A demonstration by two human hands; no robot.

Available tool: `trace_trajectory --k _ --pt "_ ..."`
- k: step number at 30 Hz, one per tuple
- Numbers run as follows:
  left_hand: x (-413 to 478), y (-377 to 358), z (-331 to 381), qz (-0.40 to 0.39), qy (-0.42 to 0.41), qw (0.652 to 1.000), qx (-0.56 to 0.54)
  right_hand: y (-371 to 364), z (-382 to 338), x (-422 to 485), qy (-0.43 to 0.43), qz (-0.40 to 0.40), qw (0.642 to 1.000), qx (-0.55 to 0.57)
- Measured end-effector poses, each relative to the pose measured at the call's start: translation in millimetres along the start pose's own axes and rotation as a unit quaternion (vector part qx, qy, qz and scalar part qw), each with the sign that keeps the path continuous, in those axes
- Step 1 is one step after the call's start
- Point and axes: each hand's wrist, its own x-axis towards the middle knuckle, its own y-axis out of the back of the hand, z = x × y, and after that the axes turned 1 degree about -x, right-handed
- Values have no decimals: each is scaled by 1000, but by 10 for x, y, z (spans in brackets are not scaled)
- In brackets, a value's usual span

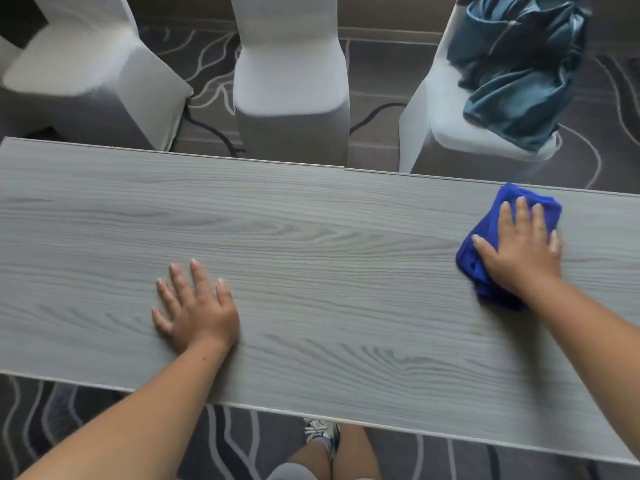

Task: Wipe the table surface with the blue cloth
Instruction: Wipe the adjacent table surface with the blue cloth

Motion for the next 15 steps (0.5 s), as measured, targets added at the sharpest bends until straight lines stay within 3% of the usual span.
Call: trace_trajectory --k 5,10,13,15 --pt "-14 34 -6 -7 6 1000 3 -306 -718 -1224 175 -50 983 -20" --pt "-59 43 51 -16 33 999 3 -639 -930 -2269 361 -60 929 -50" --pt "-305 7 419 -34 62 997 -30 -636 -637 -2141 403 -33 914 -42" --pt "-581 -94 781 -32 36 999 -19 -576 -335 -1849 388 -11 921 -22"
